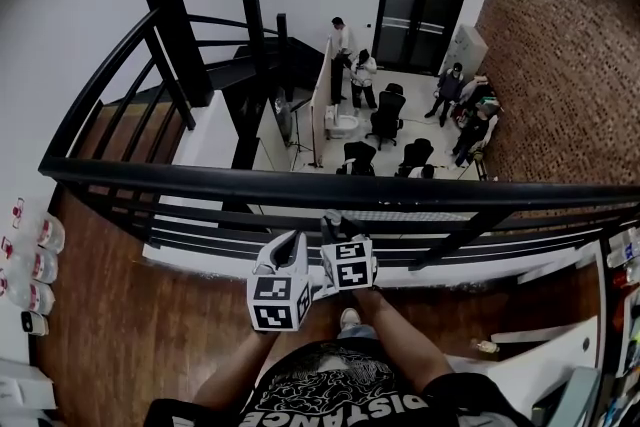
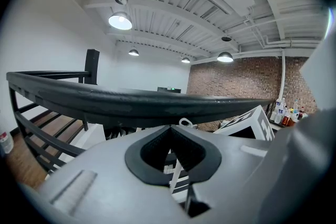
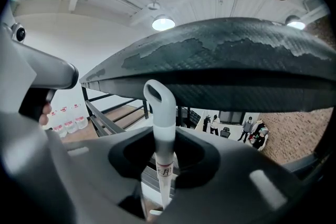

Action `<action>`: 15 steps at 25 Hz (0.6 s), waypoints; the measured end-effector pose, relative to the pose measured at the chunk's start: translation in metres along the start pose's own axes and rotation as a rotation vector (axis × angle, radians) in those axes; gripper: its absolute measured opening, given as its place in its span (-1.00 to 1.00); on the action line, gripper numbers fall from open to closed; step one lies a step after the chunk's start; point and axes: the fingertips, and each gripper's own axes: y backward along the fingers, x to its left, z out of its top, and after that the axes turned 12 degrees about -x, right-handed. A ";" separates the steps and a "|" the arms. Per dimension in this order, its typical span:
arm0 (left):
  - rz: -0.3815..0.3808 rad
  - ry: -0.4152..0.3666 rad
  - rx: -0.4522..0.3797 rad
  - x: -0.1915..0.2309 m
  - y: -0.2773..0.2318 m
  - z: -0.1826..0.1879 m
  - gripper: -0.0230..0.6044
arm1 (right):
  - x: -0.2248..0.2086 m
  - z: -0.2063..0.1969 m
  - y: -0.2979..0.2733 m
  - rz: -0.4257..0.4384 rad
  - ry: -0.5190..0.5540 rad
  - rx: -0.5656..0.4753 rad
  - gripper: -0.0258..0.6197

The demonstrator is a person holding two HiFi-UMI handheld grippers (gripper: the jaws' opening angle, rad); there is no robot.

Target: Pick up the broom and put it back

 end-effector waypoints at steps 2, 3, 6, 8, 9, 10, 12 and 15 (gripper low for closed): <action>0.002 0.000 0.000 0.001 0.000 0.000 -0.91 | 0.000 0.000 -0.001 0.000 -0.004 -0.002 -0.63; 0.003 0.000 0.001 0.002 0.000 0.000 -0.91 | 0.000 0.000 -0.001 0.001 -0.007 -0.003 -0.63; 0.004 -0.001 0.004 0.001 0.001 0.000 -0.91 | -0.001 0.001 -0.002 0.007 -0.006 -0.003 -0.63; 0.006 -0.002 0.006 0.001 0.001 -0.001 -0.91 | -0.001 0.001 -0.003 0.012 0.000 -0.004 -0.63; 0.007 -0.002 0.007 0.002 0.002 -0.001 -0.91 | 0.000 0.001 -0.004 0.016 0.004 -0.003 -0.63; 0.007 -0.002 0.008 0.002 0.002 -0.001 -0.91 | 0.000 0.000 -0.004 0.019 0.007 0.000 -0.63; 0.008 -0.002 0.009 0.003 0.002 -0.001 -0.91 | 0.001 -0.002 -0.005 0.028 0.012 0.010 -0.63; 0.008 0.000 0.008 0.003 0.003 -0.001 -0.91 | 0.003 -0.005 -0.006 0.038 0.009 0.020 -0.58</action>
